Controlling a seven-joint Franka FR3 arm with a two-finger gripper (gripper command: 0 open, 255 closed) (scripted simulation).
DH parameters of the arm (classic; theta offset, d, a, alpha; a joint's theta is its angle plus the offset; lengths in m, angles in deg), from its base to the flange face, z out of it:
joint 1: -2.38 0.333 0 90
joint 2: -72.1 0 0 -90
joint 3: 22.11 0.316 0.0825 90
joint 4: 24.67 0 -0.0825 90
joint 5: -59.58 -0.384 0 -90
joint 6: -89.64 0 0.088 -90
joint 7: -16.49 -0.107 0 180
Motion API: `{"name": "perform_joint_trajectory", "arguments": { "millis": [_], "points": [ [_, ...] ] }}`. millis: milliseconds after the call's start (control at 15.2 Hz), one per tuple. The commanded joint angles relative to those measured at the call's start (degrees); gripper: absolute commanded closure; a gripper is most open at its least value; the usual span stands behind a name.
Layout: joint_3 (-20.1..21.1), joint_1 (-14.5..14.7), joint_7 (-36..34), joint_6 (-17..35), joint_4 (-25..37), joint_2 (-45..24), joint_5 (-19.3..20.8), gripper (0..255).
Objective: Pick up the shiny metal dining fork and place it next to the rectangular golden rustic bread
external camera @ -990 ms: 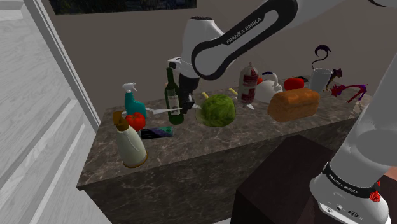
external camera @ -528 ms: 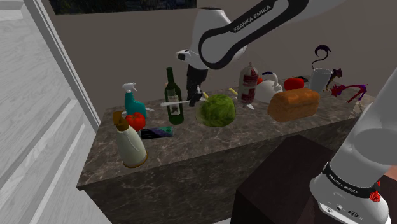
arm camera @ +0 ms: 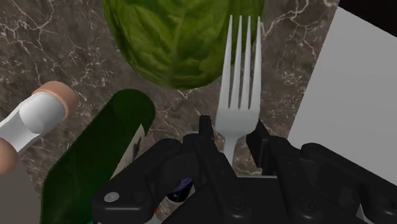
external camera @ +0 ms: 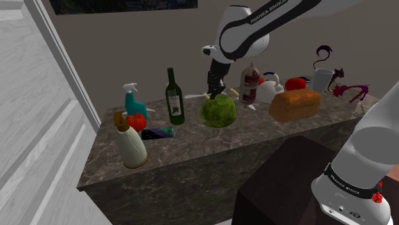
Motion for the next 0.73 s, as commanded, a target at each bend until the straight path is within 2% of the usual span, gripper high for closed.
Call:
{"name": "perform_joint_trajectory", "arguments": {
  "millis": [0, 660],
  "points": [
    [-1.84, -1.01, 3.58, -0.41, -1.02, 1.02, -0.92, 255],
    [-11.55, -6.61, 19.96, -3.44, -2.84, 3.21, -2.97, 255]
  ]
}}
